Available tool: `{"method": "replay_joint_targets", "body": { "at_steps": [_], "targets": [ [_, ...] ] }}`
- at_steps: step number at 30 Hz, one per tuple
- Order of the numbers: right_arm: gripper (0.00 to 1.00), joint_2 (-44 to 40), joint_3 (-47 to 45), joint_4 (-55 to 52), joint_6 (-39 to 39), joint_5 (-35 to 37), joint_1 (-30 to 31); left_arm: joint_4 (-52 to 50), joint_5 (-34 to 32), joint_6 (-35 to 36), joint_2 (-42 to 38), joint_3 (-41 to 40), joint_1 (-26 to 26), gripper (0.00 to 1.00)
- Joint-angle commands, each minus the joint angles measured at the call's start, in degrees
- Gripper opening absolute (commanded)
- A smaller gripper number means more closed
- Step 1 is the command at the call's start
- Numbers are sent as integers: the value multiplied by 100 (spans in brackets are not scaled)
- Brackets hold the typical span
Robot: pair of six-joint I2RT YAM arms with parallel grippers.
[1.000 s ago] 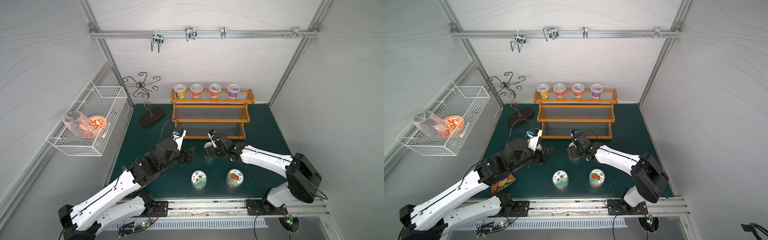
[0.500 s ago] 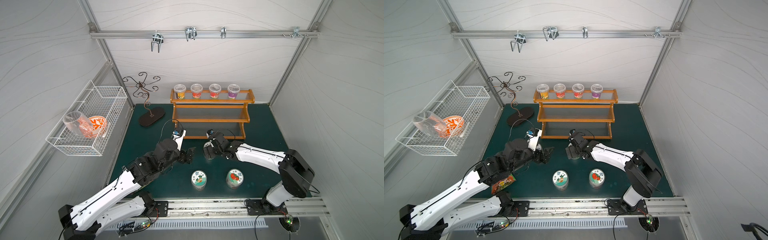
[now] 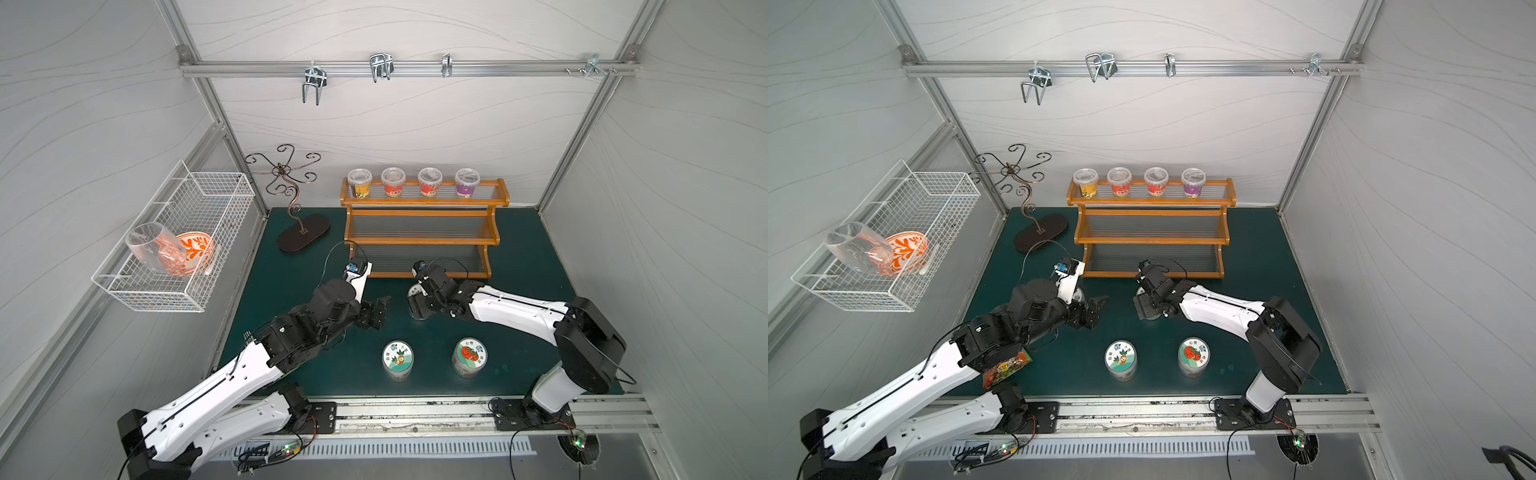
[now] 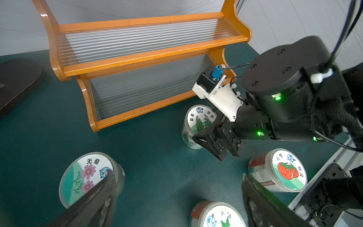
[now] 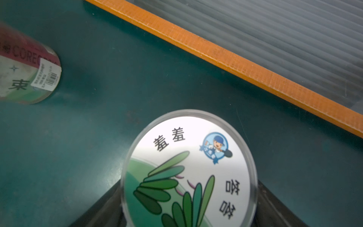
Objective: Place the seed container on the shelf
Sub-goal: Pick up the seed jar at the center of the board.
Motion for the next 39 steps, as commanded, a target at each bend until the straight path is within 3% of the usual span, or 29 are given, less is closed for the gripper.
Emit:
{"method": "replay_joint_targets", "body": {
  "at_steps": [1,10,21,32,39],
  "targets": [
    [66,-417,293,-402,-173,-4,37,389,-10,138,-39,-44,-9,100],
    [60,-1273,1048,-1668,-647,-322,28,1402,643,762,-52,-477,-9,100],
    [57,-1867,2337,-3100,-863,-838,-16,3163,2286,1838,201,-1154,-11,99],
    [54,-2117,2817,-3626,-902,-1224,-16,4214,3194,1624,1213,-789,-18,100],
    [53,-2121,2861,-3745,-968,-1400,-14,4773,3224,1705,1854,-520,-127,100]
  ]
}}
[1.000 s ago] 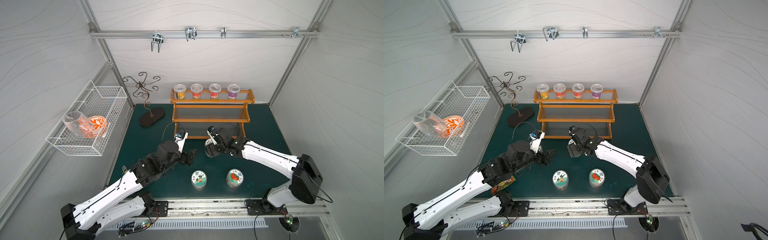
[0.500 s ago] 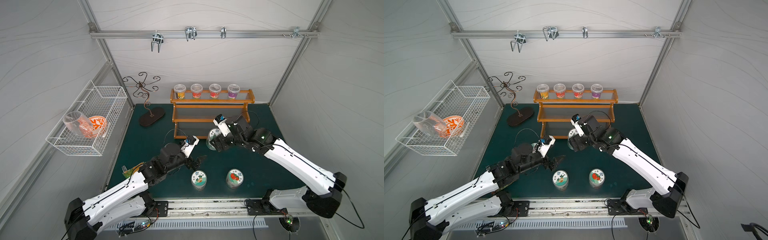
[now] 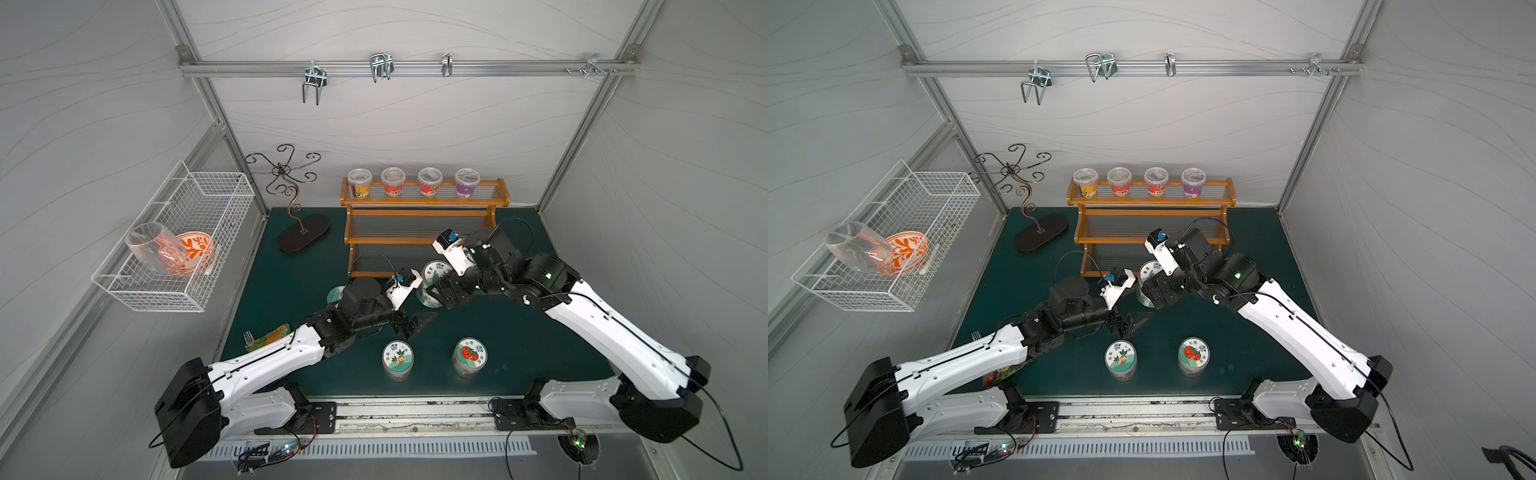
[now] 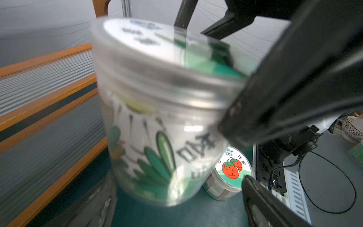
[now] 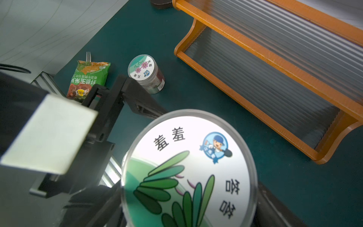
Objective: Place the seed container on the shelf
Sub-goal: Pick up the seed jar at the center of the board.
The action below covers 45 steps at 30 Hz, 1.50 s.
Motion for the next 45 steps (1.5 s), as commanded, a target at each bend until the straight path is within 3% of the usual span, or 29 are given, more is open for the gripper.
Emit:
{"method": "replay_joint_targets", "body": {
  "at_steps": [1,14,23,28,32,35,40,45],
  "targets": [
    [53,-148,164,-99,-89,-190,-7,746,152,95,199,422,-82,100],
    [52,-156,107,-170,-173,-288,2,1436,115,-202,800,706,-110,98],
    [53,-148,36,-304,-294,-204,7,1344,185,-171,797,757,-111,79],
    [65,-154,7,-320,-321,-199,0,1447,188,-181,795,711,-110,60],
    [89,-221,22,-194,-268,-310,0,1959,2,-306,789,507,-111,51],
    [98,-313,70,-66,-235,-383,-9,2356,-165,-404,822,374,-115,42],
    [99,-590,118,187,-88,-474,-123,2806,-526,-414,910,238,-107,35],
    [99,-1060,-64,425,256,-891,-684,3324,-1542,-481,945,-5,-31,35]
  ]
}}
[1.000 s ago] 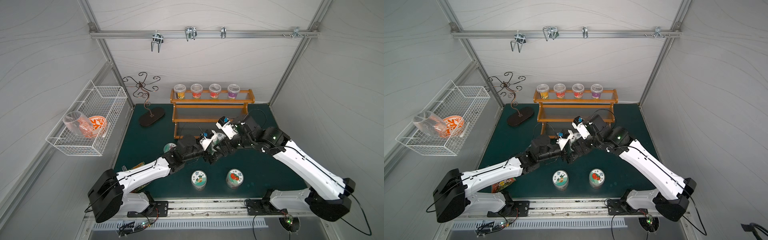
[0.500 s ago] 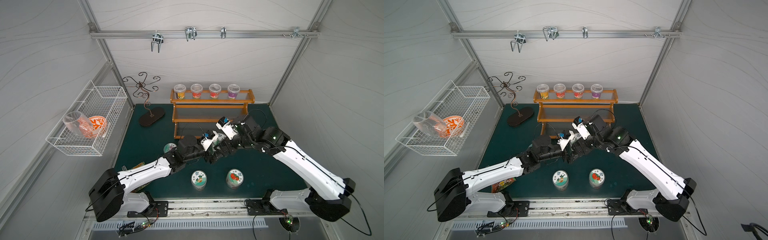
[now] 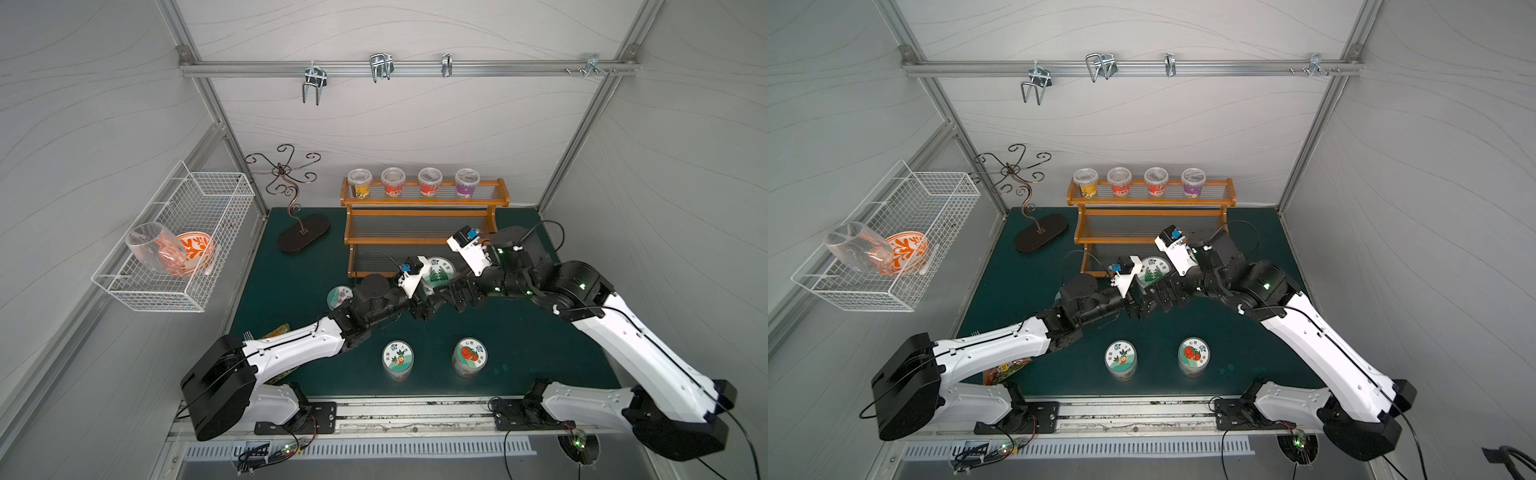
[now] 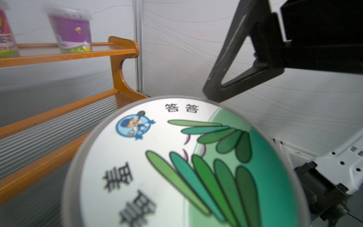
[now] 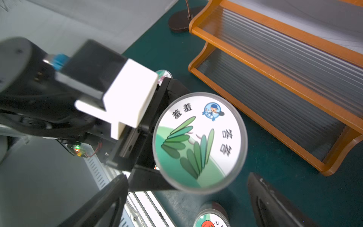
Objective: Place the seed container on the shelf
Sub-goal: Pick up the seed jar at the center of the board, then place the seed jar on the shelf.
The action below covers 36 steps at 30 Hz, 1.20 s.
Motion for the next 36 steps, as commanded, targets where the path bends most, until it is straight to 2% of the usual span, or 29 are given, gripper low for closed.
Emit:
{"method": "replay_joint_targets", "body": {
  "at_steps": [1,5,10,18,21,36],
  "targets": [
    [99,-402,-125,295,314,-341,-376,1088,-977,-151,32,-67,98,35],
    [99,-720,-470,407,435,-427,-754,1383,-1567,-2,180,-129,244,37],
    [99,-809,-747,400,504,-685,-987,1532,-1492,-177,632,62,652,37],
    [99,-1048,-1079,339,529,-749,-998,2208,-3008,382,1498,391,847,37],
    [99,-1140,-1157,264,533,-725,-1014,2436,-3381,503,1764,528,920,36],
    [99,-1365,-1441,239,556,-790,-1042,2082,-3691,317,2379,1205,1418,37]
  ]
}}
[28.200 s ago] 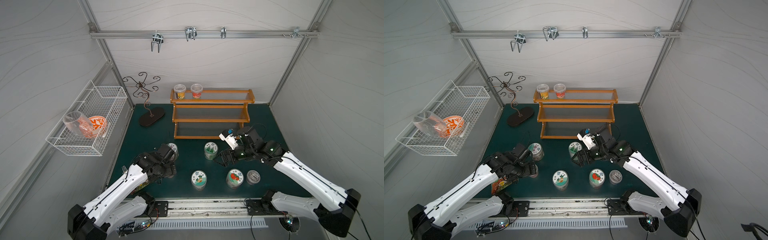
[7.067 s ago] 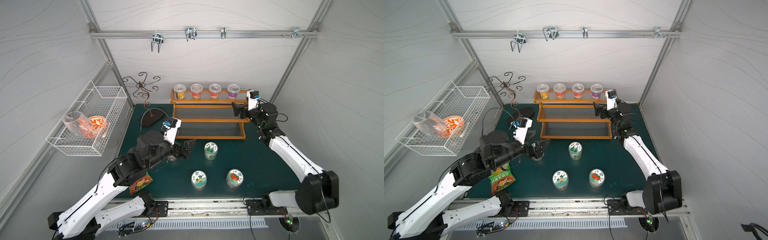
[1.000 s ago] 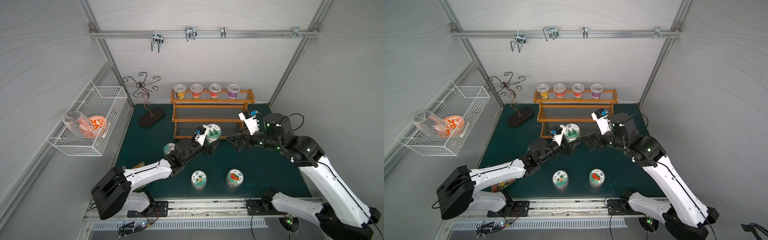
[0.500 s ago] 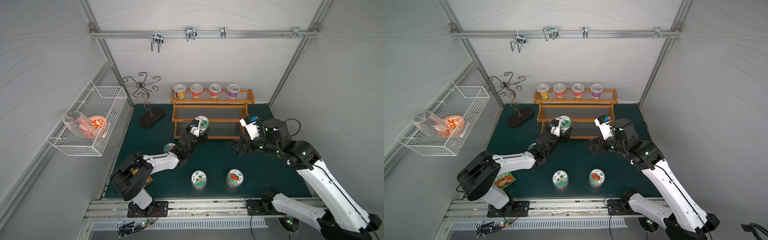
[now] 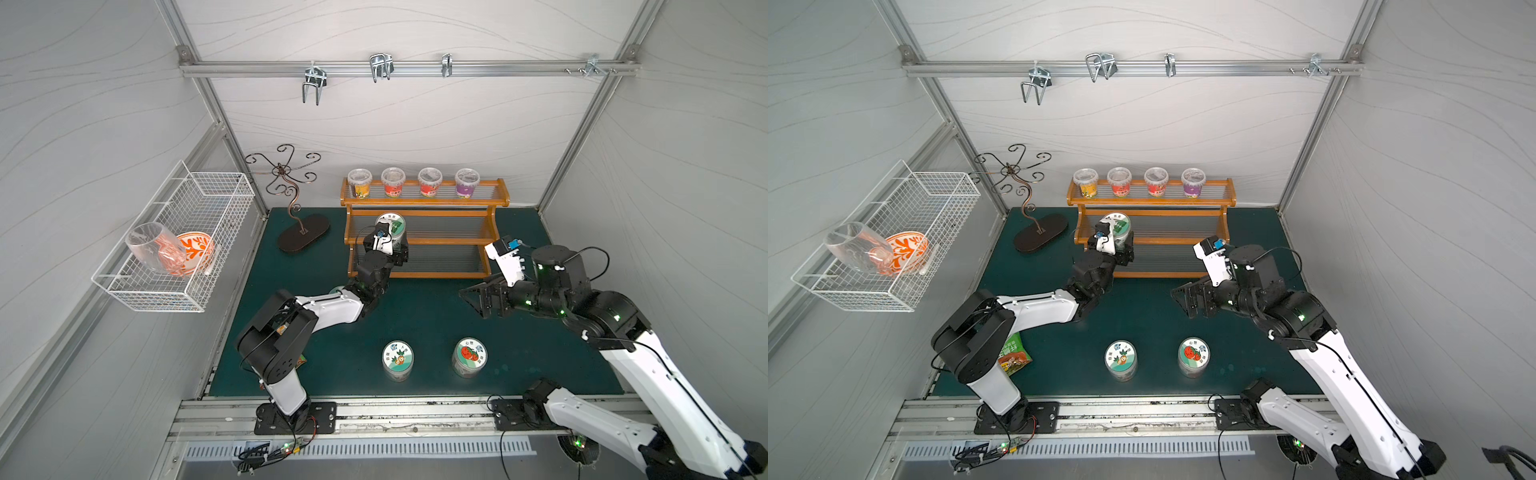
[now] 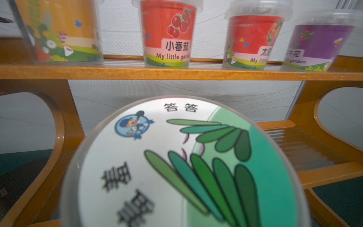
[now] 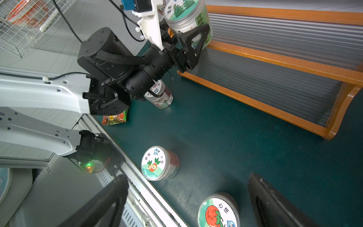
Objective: Place the seed container on the shelf
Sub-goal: Place the seed jar on the shelf.
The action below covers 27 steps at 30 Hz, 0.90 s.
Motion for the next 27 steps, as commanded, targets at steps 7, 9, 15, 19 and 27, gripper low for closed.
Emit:
{"method": "replay_joint_targets", "body": {
  "at_steps": [7,9,15,19,27],
  "targets": [
    [99,-58,-86,-43,80,-127,-44,223,-349,-61,380,556,288,37],
    [99,-74,-100,-50,78,-128,-42,198,-418,-26,466,631,336,37],
    [99,-84,-167,-52,119,-127,-51,131,-577,-18,730,859,515,37],
    [99,-84,-208,-46,137,-123,-50,-9,-490,-97,836,1046,636,37],
    [99,-75,-214,-55,171,-127,-55,-296,-362,-218,1135,1493,810,37]
  ]
}}
